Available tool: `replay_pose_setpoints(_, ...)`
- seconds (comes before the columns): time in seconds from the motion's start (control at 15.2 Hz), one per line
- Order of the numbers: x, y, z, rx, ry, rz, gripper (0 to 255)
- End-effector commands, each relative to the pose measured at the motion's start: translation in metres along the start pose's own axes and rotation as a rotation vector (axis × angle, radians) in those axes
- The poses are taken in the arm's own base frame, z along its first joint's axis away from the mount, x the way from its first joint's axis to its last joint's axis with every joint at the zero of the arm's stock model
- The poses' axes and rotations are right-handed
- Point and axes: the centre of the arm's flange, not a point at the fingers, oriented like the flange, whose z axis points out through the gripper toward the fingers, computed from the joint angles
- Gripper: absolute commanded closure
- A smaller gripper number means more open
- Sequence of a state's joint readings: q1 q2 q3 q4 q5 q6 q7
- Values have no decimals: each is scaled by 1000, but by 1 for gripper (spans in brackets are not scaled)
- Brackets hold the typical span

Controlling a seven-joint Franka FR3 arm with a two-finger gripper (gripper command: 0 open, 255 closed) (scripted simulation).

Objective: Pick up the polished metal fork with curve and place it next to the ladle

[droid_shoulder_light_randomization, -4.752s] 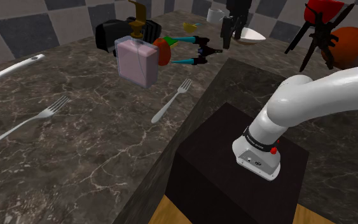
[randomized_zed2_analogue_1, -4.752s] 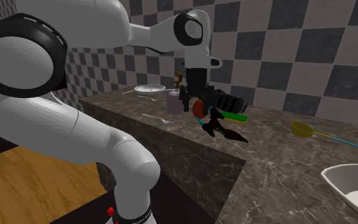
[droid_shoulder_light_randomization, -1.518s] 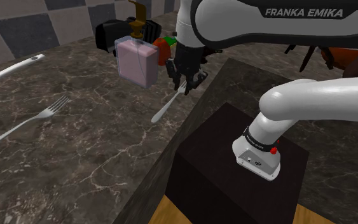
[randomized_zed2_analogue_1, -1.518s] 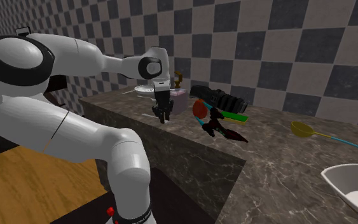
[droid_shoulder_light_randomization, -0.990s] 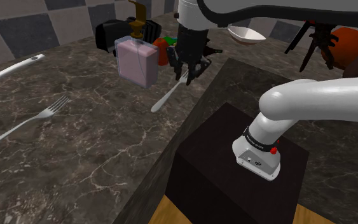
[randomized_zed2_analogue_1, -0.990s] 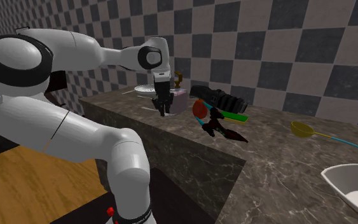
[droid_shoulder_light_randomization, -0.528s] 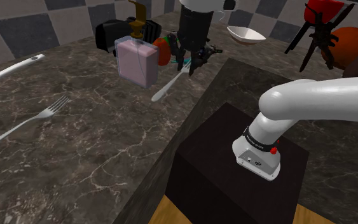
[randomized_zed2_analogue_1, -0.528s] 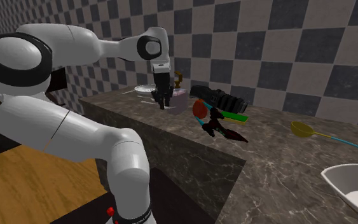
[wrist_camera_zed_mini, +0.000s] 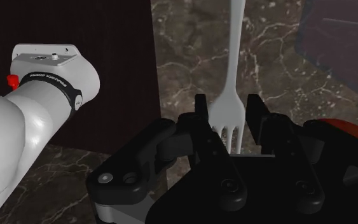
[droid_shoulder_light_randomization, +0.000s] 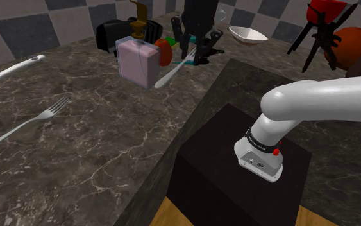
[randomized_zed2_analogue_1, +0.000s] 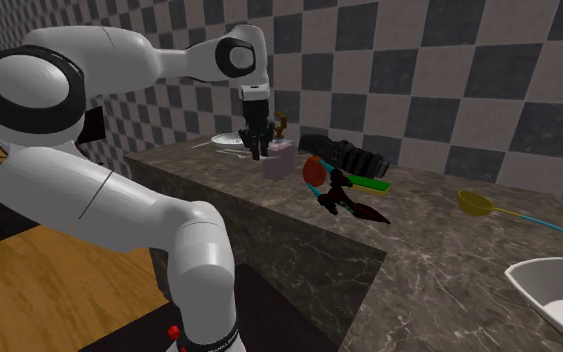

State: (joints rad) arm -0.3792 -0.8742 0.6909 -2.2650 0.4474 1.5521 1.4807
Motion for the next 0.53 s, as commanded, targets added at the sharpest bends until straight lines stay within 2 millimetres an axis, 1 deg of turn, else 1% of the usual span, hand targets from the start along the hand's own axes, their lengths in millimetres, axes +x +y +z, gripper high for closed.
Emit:
replay_pose_setpoints(0.0, 21, -1, -1, 0, 0, 0, 255)
replay_pose_setpoints(0.46, 113, -9, 5, 0, 0, 0, 255)
